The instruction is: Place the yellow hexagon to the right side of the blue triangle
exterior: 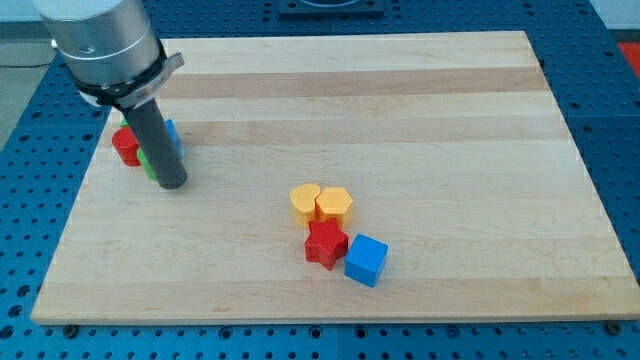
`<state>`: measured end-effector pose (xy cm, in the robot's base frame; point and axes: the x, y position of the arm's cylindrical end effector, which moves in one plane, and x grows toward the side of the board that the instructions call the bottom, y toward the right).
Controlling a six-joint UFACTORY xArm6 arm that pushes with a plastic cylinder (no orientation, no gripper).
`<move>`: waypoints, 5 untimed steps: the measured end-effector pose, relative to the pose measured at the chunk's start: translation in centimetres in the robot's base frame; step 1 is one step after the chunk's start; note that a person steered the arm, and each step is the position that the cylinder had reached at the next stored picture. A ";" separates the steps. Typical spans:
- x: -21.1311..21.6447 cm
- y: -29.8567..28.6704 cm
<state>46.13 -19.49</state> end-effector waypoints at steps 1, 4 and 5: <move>-0.5 -0.2; -1.6 12.0; -1.6 19.9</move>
<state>44.57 0.41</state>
